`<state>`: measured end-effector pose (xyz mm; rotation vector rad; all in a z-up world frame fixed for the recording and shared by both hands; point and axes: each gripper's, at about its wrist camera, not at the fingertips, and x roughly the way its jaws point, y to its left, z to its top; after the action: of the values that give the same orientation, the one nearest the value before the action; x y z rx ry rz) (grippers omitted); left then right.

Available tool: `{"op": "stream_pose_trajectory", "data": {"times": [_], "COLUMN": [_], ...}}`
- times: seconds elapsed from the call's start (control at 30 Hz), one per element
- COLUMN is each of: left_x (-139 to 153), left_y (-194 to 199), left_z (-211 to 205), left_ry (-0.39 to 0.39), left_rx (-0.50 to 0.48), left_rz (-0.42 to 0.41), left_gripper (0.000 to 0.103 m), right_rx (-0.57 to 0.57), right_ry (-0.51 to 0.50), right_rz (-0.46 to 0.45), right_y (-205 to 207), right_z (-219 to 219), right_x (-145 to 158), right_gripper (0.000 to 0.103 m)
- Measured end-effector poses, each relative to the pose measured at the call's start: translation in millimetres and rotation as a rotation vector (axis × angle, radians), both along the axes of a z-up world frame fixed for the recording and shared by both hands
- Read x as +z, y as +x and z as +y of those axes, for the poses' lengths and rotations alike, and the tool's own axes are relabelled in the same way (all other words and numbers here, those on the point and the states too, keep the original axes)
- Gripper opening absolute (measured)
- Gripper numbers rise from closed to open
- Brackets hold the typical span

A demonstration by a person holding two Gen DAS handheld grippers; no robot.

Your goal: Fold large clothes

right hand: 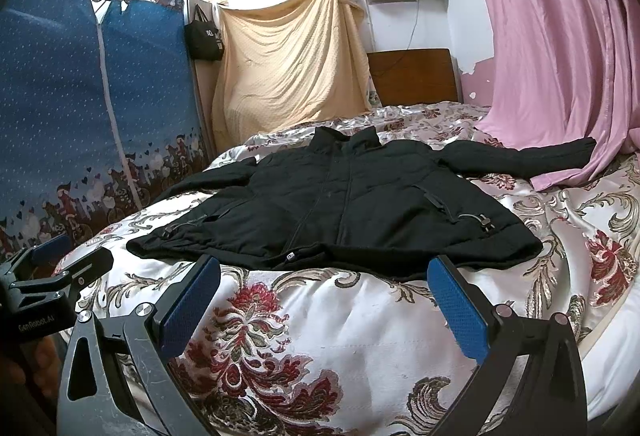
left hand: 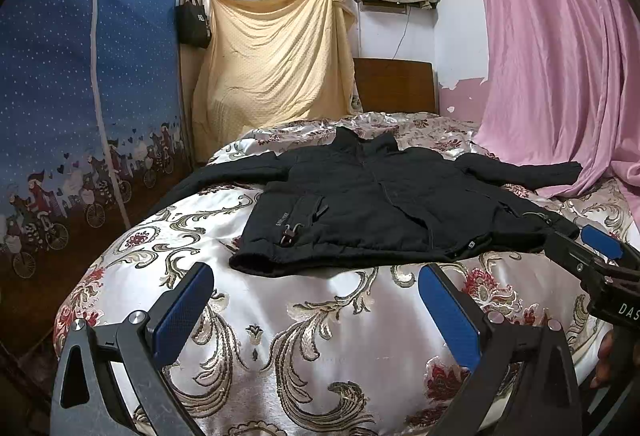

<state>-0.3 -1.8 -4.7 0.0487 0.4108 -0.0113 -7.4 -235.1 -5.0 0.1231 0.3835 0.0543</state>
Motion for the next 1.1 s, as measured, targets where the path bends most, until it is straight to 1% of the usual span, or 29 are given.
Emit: {"op": "stream_pose_trajectory", "data": {"times": [1.1], "left_x": [1.6], "left_y": [0.1], "left_z": [-0.2], "left_ry": [0.002], "left_rx": [0.000], "left_rz": [-0.001], "left_gripper": [0.103], "right_rx": [-0.001], "right_ry": [0.001], "right_rz": [0.001], "right_y": [0.1], "right_z": [0.1], "right_x": [-0.5], "right_gripper": [0.102]}}
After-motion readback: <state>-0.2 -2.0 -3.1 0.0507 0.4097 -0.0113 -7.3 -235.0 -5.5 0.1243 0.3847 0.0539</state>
